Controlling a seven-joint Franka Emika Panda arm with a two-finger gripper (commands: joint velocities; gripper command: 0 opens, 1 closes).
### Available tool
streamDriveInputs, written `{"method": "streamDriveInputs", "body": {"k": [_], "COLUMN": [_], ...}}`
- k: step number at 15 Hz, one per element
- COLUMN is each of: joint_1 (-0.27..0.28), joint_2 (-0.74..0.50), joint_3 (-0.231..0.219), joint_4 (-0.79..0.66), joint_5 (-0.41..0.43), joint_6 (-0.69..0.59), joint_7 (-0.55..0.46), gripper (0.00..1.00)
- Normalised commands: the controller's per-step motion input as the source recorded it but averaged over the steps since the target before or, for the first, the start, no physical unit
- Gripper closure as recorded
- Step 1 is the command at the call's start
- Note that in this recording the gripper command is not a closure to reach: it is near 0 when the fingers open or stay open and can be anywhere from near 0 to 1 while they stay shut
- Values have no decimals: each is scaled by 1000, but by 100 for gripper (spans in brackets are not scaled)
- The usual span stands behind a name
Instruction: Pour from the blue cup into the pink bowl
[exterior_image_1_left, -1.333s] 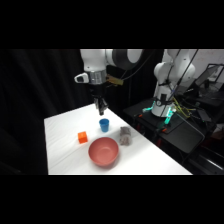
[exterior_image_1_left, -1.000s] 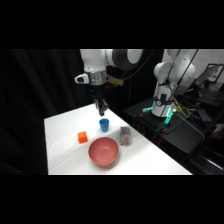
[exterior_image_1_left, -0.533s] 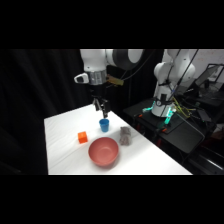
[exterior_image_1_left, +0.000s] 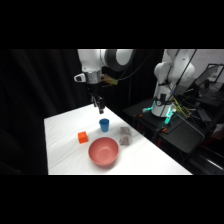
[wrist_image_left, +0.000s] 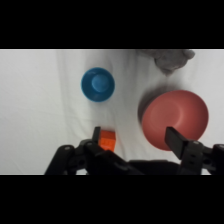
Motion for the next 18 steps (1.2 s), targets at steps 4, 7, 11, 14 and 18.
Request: {"method": "streamDriveInputs", "body": {"k": [4,7,11,14,18], "joint_1": [-56,-39,-43,-60,-87], "joint_2": [136,164,63,40,72], "joint_3": [-27,5,31,60,107], "joint_4": [-167,-91,-91,-131,-125], "joint_5": [131,191,202,224,271], "joint_6": [454,326,221,238,271], "joint_7": [30,23,1,-34,-98], "gripper": [0,0,0,0,0]}}
